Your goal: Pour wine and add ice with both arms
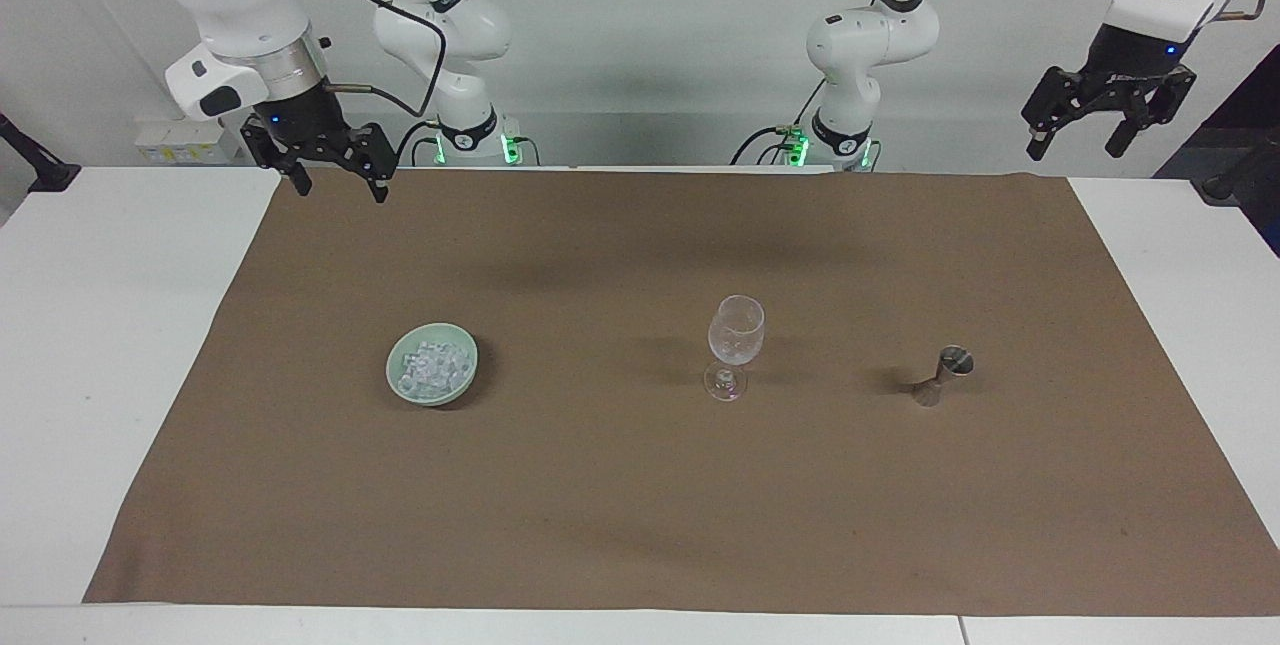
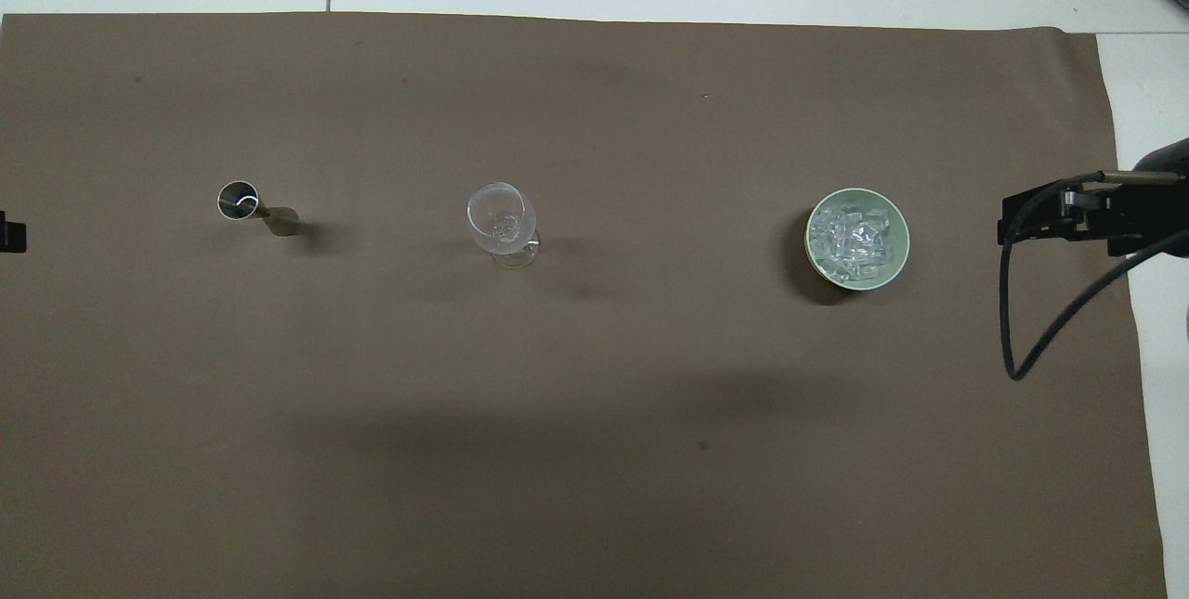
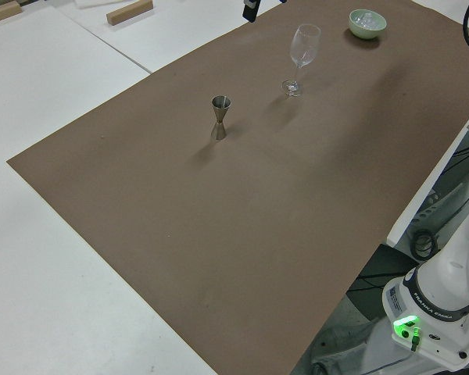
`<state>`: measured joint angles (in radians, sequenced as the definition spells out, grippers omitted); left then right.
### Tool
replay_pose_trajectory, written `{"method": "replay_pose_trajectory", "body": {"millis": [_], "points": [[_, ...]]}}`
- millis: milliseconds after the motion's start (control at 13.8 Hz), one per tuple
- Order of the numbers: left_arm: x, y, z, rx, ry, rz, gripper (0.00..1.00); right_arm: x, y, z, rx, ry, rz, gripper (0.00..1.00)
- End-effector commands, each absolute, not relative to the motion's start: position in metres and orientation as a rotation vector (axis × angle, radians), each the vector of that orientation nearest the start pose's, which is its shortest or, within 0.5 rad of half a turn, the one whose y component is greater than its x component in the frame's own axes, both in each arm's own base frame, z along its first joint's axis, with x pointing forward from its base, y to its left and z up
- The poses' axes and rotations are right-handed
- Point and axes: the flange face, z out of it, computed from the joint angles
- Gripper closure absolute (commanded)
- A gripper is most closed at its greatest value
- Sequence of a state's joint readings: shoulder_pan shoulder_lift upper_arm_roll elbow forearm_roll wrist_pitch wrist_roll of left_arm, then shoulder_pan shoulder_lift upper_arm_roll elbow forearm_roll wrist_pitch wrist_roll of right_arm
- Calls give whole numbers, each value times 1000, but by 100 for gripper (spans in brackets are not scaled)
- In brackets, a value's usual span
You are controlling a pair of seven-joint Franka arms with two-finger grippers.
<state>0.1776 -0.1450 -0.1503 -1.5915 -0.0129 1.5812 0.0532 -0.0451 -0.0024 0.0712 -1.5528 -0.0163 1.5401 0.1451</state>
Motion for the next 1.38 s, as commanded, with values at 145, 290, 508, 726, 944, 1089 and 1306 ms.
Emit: {"method": "replay_pose_trajectory", "body": {"millis": [145,290,508,726,944,1089,1306], "points": [[509,13,686,-3124,49,-160,0,553,9,633,-3138,157,2,0],[515,24,676,-3123,117,-128,0,553,9,633,-3138,157,2,0],[522,43,666,-3035,389,-80,0,553,9,633,-3138,157,2,0],[519,85,662,-3037,407,-61,0,553,10,633,-3138,154,2,0],[535,86,641,-3048,425,-22,0,553,9,633,-3138,157,2,0],[538,89,632,-3053,416,26,0,553,9,633,-3138,157,2,0],[542,89,630,-3158,329,-12,0,553,9,633,-3138,157,2,0]]}}
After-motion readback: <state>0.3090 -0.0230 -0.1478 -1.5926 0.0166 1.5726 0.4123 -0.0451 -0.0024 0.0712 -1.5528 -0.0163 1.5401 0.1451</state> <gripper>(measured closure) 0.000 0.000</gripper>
